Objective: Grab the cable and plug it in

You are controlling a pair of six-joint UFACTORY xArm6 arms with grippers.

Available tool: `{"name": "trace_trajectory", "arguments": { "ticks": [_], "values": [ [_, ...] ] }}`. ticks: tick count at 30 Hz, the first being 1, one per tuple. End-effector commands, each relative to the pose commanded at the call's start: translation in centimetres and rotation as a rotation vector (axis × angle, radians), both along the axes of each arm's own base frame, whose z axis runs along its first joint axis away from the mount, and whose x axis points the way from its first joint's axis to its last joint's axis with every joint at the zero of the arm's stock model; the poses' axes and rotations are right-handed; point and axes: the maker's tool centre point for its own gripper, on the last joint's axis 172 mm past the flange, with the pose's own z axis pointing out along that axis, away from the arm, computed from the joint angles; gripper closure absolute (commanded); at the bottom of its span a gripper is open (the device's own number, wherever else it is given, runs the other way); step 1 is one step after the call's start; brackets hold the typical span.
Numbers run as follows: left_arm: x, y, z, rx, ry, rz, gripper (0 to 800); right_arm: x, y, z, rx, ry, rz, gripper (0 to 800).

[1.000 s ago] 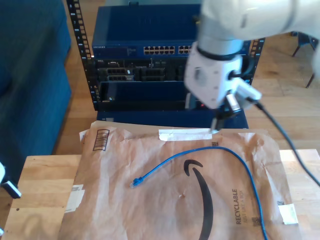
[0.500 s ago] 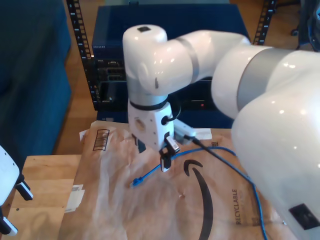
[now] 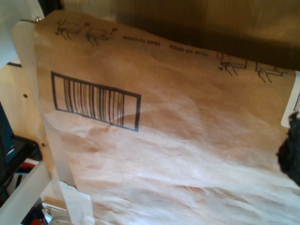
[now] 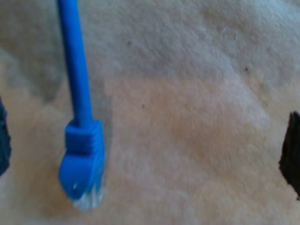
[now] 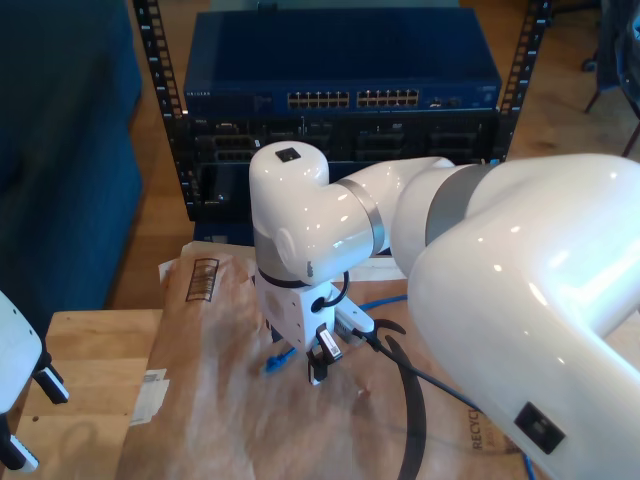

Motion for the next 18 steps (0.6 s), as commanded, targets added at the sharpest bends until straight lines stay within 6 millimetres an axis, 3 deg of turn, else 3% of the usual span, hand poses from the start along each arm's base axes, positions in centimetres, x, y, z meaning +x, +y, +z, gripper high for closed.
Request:
{"name": "trace_trajectory", "arguments": {
  "ticks": [18],
  "values": [
    [-0.1, -0.1, 0.0, -0.002, 0.004, 0.0, 0, 0.3, 0.4, -1.0, -0.008, 0.006, -0.027, 97]
  ]
}}
